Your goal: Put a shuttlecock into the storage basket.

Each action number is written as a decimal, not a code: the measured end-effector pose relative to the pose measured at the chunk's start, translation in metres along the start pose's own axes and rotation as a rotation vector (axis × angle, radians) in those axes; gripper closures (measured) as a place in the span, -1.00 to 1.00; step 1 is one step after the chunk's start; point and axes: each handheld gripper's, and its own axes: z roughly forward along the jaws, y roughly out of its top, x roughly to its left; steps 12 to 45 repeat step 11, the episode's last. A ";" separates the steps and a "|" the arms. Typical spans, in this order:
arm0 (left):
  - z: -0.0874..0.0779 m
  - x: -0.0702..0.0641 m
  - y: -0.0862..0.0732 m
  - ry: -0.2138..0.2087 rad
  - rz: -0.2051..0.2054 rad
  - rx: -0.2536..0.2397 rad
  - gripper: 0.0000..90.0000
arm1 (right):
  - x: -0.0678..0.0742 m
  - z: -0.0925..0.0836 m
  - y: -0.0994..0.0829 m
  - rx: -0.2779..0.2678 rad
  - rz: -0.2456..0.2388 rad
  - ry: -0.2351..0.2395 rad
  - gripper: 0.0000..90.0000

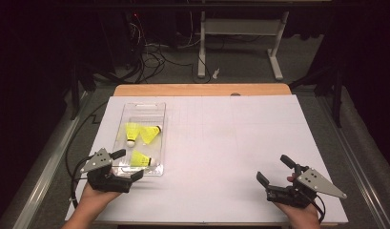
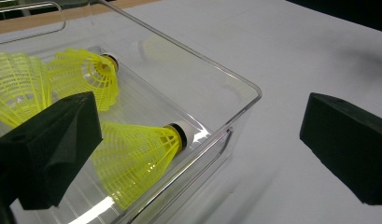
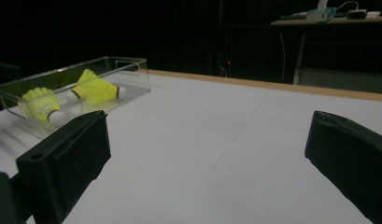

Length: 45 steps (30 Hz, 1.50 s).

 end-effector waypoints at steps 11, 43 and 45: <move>0.001 0.000 -0.001 0.002 -0.008 -0.008 -0.99 | -0.001 0.000 -0.001 -0.004 -0.015 -0.009 -0.99; 0.001 0.000 -0.001 0.002 -0.008 -0.008 -0.99 | -0.001 0.000 -0.001 -0.004 -0.015 -0.009 -0.99; 0.001 0.000 -0.001 0.002 -0.008 -0.008 -0.99 | -0.001 0.000 -0.001 -0.004 -0.015 -0.009 -0.99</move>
